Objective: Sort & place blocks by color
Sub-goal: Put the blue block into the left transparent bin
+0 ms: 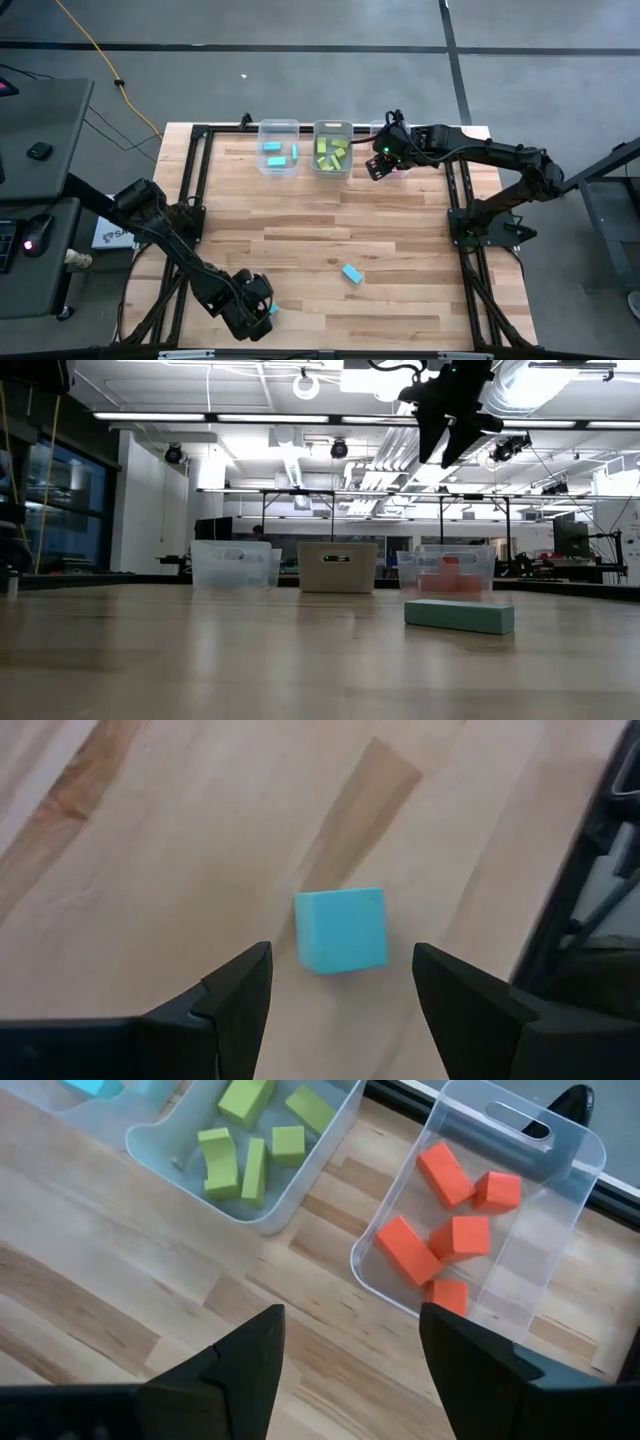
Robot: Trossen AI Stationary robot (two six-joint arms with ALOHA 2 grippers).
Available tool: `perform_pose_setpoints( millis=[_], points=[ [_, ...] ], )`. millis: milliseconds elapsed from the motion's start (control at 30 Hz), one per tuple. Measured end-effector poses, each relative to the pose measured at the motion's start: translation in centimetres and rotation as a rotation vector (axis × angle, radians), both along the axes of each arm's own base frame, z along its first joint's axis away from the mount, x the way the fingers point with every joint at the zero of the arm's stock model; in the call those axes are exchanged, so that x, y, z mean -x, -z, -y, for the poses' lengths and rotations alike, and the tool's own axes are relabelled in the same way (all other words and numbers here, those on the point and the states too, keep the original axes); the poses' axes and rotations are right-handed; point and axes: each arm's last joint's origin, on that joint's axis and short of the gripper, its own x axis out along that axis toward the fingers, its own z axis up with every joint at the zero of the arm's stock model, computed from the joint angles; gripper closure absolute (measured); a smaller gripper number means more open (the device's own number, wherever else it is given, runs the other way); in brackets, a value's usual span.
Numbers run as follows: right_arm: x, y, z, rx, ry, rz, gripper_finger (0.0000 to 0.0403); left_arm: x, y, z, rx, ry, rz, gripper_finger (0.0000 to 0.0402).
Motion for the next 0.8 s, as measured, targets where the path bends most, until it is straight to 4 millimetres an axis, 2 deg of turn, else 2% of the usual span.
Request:
perform_pose_setpoints(
  millis=[333, 800],
  points=[
    [-0.37, 0.43, 0.1, 0.0, -0.006, -0.019, 0.0181, 0.14, 1.07, 0.2, -0.046, -0.012, -0.018, 0.0179],
    [-0.41, 0.51, 0.1, 0.001, -0.02, -0.03, 0.0181, -0.11, 1.07, 0.25, -0.041, -0.011, -0.002, 0.0179]
  ],
)
